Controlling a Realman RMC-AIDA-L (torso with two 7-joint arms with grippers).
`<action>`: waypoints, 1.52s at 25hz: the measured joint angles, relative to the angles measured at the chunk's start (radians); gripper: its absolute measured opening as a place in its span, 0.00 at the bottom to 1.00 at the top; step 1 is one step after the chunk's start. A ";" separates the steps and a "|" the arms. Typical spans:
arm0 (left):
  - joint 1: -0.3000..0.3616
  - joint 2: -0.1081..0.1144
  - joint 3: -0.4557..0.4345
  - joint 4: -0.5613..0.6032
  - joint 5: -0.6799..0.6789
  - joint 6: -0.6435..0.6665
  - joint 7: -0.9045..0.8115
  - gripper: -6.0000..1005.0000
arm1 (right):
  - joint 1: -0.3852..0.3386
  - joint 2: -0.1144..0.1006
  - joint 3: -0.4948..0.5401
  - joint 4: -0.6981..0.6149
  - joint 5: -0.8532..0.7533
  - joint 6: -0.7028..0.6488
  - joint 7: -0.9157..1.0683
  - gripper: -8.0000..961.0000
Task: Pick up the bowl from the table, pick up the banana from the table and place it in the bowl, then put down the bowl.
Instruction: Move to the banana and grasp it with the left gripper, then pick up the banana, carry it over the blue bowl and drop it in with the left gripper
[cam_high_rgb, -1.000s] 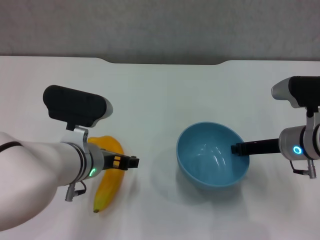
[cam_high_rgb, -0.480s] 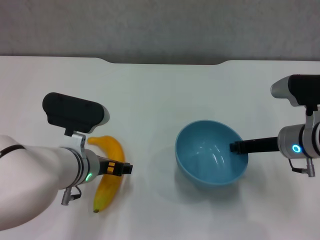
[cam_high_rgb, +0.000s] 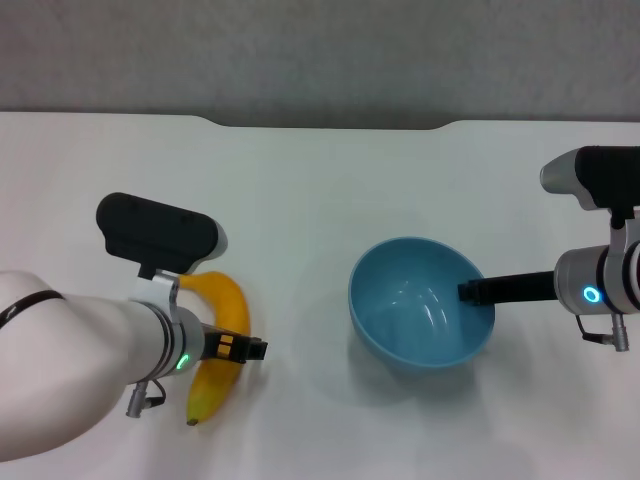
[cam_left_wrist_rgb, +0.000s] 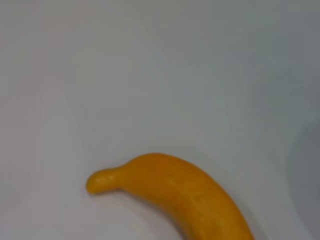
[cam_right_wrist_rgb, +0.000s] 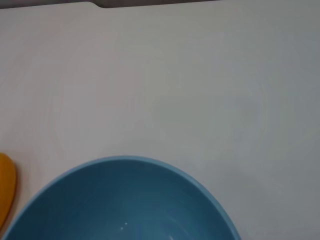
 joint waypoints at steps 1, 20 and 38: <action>-0.006 -0.001 0.009 0.004 -0.008 0.001 0.002 0.88 | 0.000 0.000 0.000 0.000 0.000 0.000 0.000 0.04; -0.022 0.001 0.011 0.023 -0.026 -0.007 0.001 0.53 | -0.021 0.000 0.000 -0.028 0.000 0.000 0.002 0.04; 0.126 0.011 -0.030 -0.524 -0.034 -0.128 0.097 0.50 | -0.007 -0.002 -0.002 -0.025 0.001 0.010 0.042 0.04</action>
